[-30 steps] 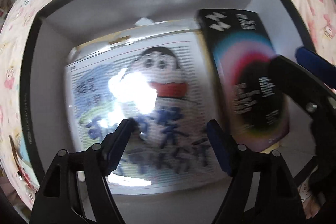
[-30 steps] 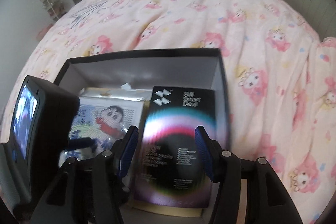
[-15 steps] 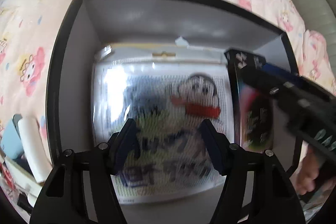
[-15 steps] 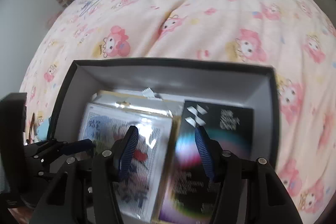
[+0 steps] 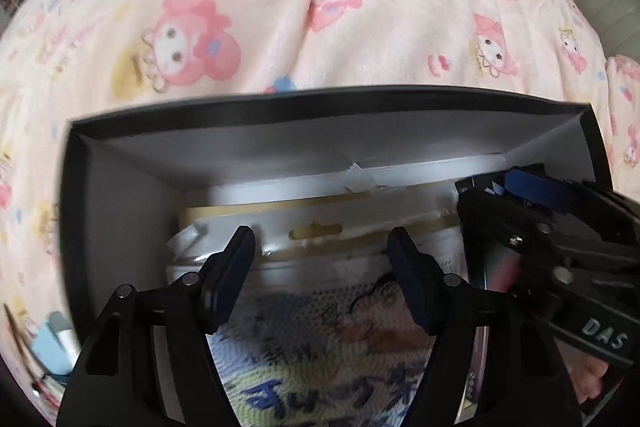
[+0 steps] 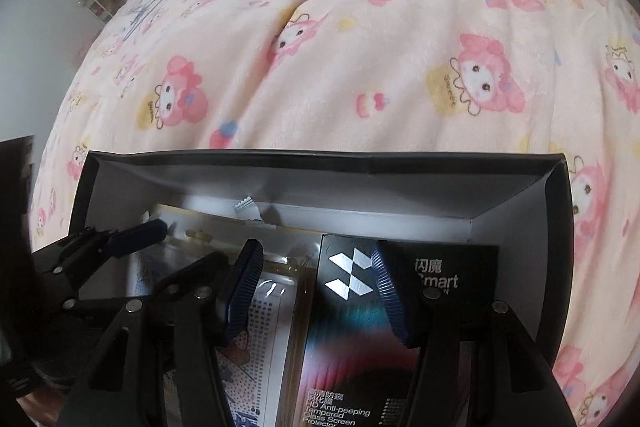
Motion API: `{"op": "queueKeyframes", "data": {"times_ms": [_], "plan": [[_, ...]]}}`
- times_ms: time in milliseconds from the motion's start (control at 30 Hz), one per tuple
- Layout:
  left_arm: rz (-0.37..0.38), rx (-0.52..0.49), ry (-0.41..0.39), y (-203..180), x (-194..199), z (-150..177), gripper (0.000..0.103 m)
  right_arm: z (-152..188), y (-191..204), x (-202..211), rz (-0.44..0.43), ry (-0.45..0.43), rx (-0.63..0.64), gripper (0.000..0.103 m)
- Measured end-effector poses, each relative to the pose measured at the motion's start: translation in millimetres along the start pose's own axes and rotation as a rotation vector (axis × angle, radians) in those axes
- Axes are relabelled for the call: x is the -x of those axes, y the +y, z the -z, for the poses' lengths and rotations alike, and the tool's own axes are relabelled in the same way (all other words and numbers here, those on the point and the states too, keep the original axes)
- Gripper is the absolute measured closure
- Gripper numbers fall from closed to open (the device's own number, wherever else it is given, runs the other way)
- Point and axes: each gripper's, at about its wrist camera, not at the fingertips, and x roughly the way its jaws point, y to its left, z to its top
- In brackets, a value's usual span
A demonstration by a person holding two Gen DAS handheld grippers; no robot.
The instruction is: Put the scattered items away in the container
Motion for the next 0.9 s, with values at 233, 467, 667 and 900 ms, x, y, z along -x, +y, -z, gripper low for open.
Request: {"op": "queueKeyframes", "data": {"times_ms": [233, 467, 667, 900], "plan": [[0.025, 0.051, 0.012, 20, 10, 8, 0.036, 8, 0, 5, 0.026, -0.01, 0.028, 0.05], [0.109, 0.072, -0.048, 21, 41, 28, 0.045, 29, 1, 14, -0.013, 0.029, 0.07, 0.05], [0.087, 0.119, 0.025, 27, 47, 54, 0.052, 31, 7, 9, -0.029, 0.051, 0.076, 0.05], [0.098, 0.125, -0.083, 29, 59, 40, 0.052, 19, 15, 13, -0.021, -0.038, 0.102, 0.05]]}}
